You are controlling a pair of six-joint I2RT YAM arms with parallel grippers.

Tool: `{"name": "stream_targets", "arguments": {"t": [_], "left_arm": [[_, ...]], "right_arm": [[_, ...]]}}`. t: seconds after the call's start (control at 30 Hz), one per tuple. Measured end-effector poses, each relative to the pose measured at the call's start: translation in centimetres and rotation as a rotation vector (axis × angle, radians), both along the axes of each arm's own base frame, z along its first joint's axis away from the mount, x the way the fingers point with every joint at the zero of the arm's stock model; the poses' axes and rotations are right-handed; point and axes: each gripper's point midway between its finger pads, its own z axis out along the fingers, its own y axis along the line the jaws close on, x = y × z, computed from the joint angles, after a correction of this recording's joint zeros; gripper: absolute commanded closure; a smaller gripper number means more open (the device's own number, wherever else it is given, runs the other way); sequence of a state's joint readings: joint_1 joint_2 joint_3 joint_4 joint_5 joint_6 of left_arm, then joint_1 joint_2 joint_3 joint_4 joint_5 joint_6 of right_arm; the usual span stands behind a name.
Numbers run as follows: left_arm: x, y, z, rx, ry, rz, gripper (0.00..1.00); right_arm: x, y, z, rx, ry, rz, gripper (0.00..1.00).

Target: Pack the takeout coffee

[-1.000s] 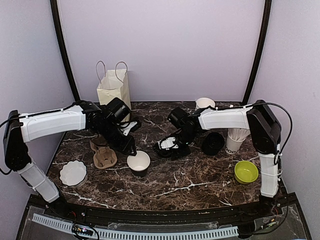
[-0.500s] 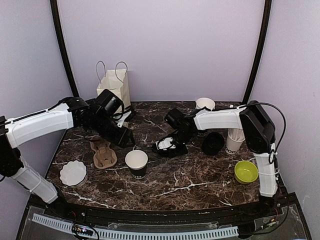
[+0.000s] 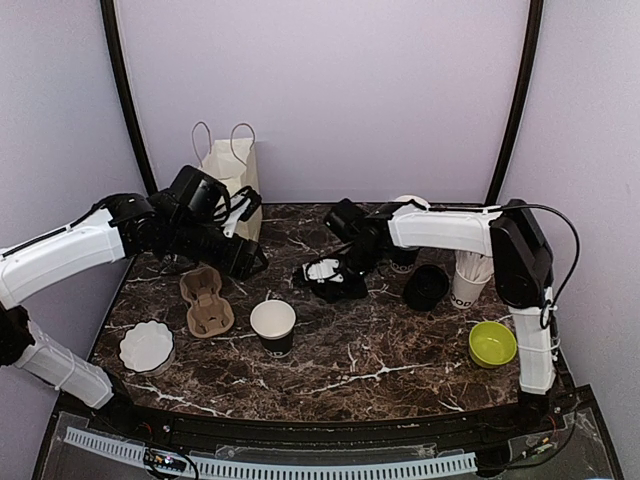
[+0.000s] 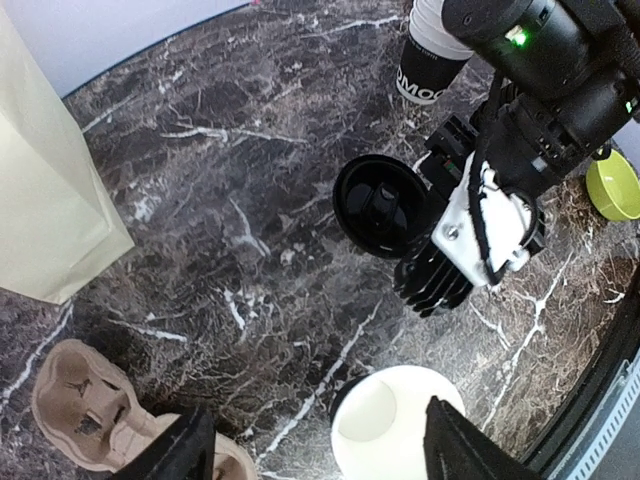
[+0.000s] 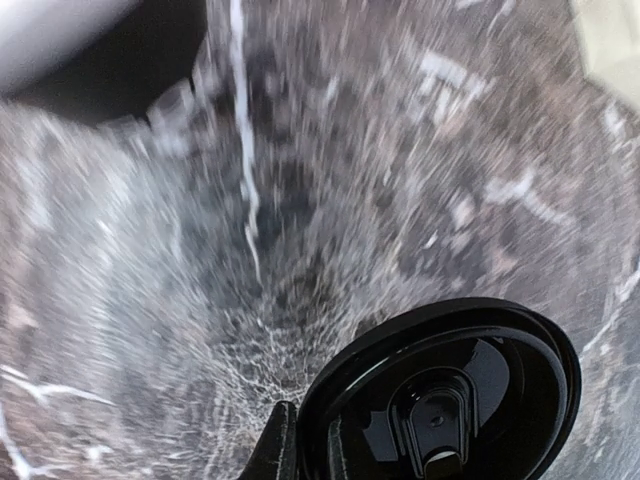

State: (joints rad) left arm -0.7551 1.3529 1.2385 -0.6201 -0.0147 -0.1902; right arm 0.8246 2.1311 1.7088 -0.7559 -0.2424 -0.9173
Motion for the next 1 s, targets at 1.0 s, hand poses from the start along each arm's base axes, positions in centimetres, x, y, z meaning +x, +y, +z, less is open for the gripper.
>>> {"name": "stream_targets", "arguments": {"t": [1.0], "left_arm": [[-1.4, -9.8, 14.4, -0.563, -0.919, -0.474, 0.02]], "right_arm": [[-6.0, 0.7, 32.6, 0.89, 0.833, 0.112, 0.94]]}}
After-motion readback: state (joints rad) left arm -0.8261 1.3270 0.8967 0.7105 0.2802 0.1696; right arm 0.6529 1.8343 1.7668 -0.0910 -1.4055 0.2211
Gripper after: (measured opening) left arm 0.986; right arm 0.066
